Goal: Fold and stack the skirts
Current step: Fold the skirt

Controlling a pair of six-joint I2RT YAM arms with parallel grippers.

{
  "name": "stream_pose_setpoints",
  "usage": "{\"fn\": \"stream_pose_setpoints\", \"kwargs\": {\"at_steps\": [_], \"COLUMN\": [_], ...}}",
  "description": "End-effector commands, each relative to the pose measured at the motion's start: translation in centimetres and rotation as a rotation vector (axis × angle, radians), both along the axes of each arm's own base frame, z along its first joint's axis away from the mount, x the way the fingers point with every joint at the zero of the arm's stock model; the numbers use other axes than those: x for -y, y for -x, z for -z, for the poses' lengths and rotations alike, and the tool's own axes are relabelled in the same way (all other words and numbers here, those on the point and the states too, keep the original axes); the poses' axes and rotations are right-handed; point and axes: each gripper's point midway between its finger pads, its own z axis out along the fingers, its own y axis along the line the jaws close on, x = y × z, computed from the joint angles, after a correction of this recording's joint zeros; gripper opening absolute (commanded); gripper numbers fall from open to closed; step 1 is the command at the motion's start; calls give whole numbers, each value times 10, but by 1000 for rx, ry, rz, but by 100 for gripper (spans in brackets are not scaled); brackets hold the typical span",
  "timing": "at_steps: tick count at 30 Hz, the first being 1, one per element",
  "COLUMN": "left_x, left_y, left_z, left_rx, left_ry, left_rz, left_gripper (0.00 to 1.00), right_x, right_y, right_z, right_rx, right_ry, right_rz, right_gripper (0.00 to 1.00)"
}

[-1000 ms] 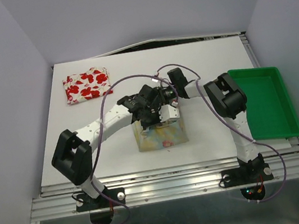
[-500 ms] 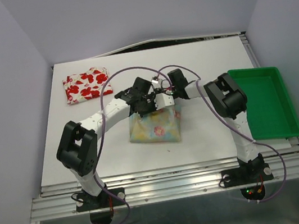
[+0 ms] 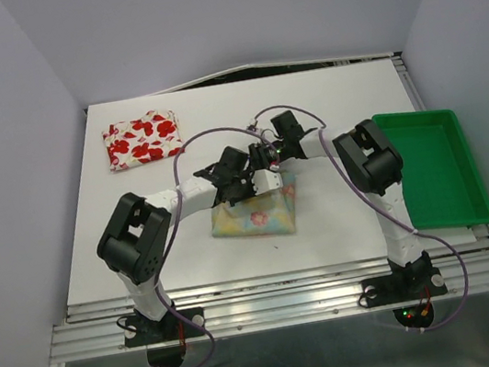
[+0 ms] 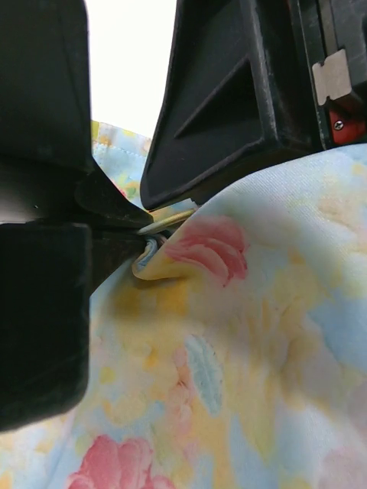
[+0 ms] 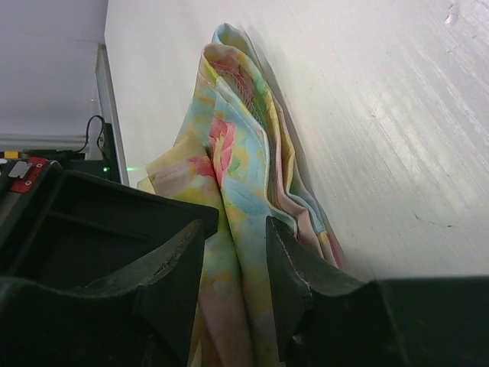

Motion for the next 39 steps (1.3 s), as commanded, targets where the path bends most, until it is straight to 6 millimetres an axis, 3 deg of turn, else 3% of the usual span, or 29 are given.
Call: {"fn": "stream_pose_setpoints", "kwargs": {"at_steps": [1,5,9,13,16,19,23,25,28,31,34,39], "left_x": [7,5,6,4,3,4,12,12,19,24,25,21], "left_y": [-10,8,25,34,35,33,22,20,10,0,-8,-17], "left_z": [-2,15,22,28,28,21,-3,-9,-28,-38,-38,-20], "left_rx": [63,26,-2,-29,-28,-18,22,20,51,79,91,88], "left_ry": [50,19,13,3,0,4,33,27,49,54,44,17], "left_rz": [-43,-14,16,22,20,17,17,12,4,7,8,-1], "left_gripper": [0,0,0,0,0,0,0,0,0,0,0,0], "right_x": [11,9,14,16,19,24,32,35,34,33,32,30], "right_y": [12,-4,-43,-66,-65,-54,-31,-17,-2,-1,-4,-8], "right_z": [50,35,3,-12,-2,22,53,62,67,66,63,57], "right_rx": [-58,-34,18,47,39,-14,-93,-138,-166,-164,-158,-148], "right_ry": [167,162,122,105,132,166,197,201,191,184,181,170], "right_rz": [33,67,135,167,168,154,125,112,80,74,77,78], "right_gripper": [45,45,47,47,45,36,16,13,10,9,10,10]}}
